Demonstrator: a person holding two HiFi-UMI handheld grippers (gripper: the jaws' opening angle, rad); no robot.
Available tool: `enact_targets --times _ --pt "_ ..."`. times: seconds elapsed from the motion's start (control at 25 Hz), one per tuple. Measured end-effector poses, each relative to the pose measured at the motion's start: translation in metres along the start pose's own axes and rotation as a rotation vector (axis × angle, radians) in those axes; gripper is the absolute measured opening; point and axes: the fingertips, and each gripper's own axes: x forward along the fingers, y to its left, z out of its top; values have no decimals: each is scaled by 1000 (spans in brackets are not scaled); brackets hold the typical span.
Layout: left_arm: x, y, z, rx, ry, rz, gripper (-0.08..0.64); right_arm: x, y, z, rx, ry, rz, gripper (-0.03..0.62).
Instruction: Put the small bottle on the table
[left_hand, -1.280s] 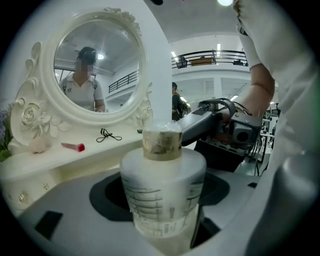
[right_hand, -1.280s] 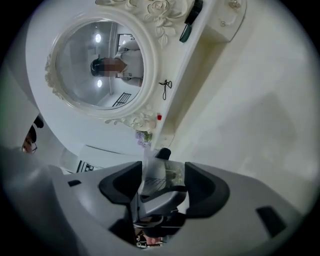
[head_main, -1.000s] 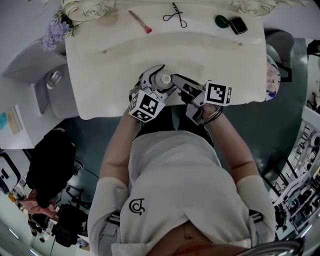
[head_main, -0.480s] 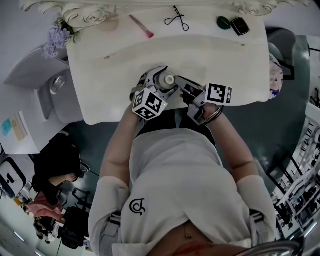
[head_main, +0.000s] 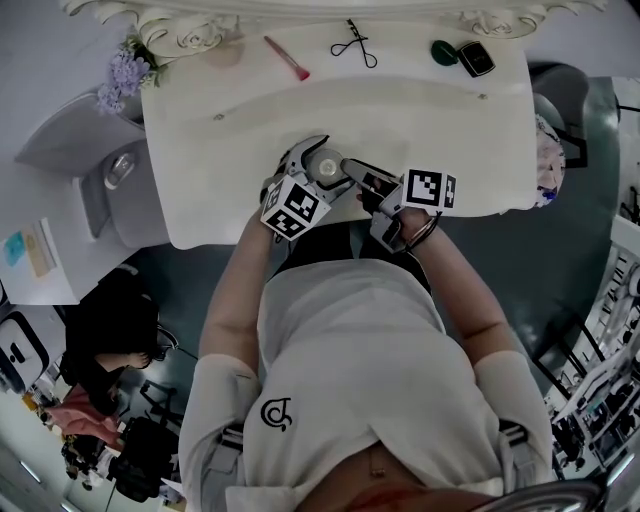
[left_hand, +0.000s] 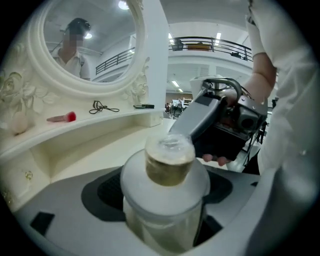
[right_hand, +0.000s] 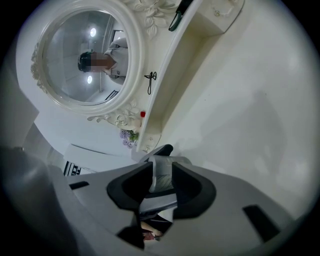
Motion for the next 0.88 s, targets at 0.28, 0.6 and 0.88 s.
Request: enact_targets --times 0.28,0.6,0.88 --pt "-40 5 28 -9 -83 111 414 -20 16 15 -129 -28 -23 84" --pt "-106 5 87 -69 -291 319 168 -51 56 26 -471 -85 -70 9" --pt "-159 13 124 -30 -352 534 14 -69 106 23 -699 -179 -32 8"
